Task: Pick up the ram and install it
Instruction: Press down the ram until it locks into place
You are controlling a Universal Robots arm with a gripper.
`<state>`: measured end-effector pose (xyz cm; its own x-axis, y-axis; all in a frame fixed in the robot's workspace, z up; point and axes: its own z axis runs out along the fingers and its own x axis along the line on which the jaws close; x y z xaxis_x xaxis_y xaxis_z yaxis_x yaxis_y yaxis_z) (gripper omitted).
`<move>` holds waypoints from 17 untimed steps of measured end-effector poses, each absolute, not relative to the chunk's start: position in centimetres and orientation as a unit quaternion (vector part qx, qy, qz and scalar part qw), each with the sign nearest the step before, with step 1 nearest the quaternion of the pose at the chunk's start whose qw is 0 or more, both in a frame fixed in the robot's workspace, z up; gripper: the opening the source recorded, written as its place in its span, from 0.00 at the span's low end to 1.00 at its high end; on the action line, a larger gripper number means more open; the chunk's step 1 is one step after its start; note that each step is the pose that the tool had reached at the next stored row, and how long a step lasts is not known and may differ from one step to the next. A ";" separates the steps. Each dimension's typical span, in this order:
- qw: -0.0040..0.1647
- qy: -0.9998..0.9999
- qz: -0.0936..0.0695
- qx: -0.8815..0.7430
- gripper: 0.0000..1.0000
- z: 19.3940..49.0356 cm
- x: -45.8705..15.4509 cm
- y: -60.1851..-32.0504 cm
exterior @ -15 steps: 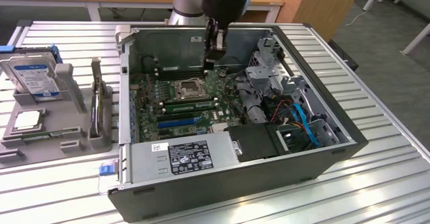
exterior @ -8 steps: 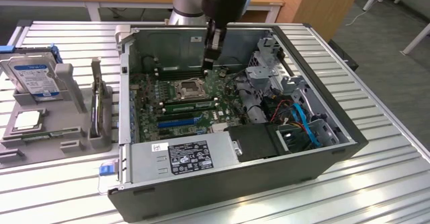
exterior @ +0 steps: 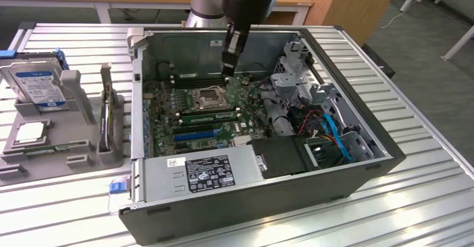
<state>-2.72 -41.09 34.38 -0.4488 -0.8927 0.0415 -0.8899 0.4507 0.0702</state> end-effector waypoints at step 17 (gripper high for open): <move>0.033 -0.918 -0.024 0.394 0.10 34.4 -2.7 -41.1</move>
<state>-2.73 -41.09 34.38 -0.6877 -0.7248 0.0418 -0.7217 0.6887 0.0700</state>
